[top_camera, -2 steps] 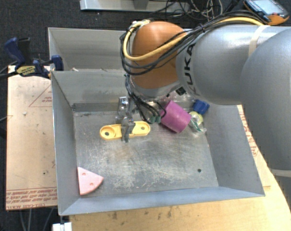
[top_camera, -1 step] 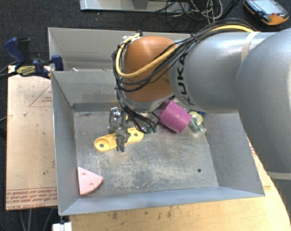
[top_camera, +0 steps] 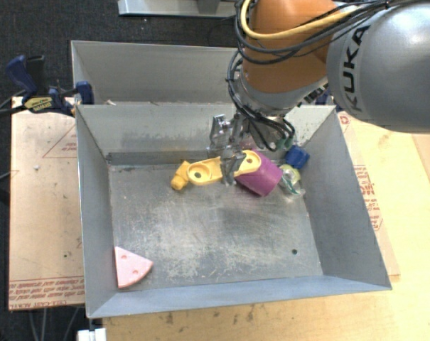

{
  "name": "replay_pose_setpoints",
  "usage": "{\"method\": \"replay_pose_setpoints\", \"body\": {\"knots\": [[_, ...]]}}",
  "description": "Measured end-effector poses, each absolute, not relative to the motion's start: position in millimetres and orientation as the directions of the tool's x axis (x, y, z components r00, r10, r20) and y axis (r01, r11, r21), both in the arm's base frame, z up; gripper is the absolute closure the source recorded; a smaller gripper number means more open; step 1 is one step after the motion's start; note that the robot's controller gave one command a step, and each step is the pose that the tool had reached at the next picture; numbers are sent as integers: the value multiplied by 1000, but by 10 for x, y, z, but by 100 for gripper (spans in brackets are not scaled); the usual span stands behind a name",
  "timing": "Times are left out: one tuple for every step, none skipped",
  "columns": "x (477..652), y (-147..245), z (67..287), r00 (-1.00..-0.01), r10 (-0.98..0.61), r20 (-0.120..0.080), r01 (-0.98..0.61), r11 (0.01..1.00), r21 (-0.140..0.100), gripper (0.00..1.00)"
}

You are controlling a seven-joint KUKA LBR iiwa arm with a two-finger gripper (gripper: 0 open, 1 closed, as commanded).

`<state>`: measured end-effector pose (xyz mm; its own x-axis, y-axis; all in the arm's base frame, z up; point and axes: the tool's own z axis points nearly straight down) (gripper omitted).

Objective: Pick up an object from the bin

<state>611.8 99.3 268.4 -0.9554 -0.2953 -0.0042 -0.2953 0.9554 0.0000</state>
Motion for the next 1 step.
{"method": "replay_pose_setpoints", "body": {"knots": [[6116,995,2682,-955,-296,-4,-296,955,0,100]]}}
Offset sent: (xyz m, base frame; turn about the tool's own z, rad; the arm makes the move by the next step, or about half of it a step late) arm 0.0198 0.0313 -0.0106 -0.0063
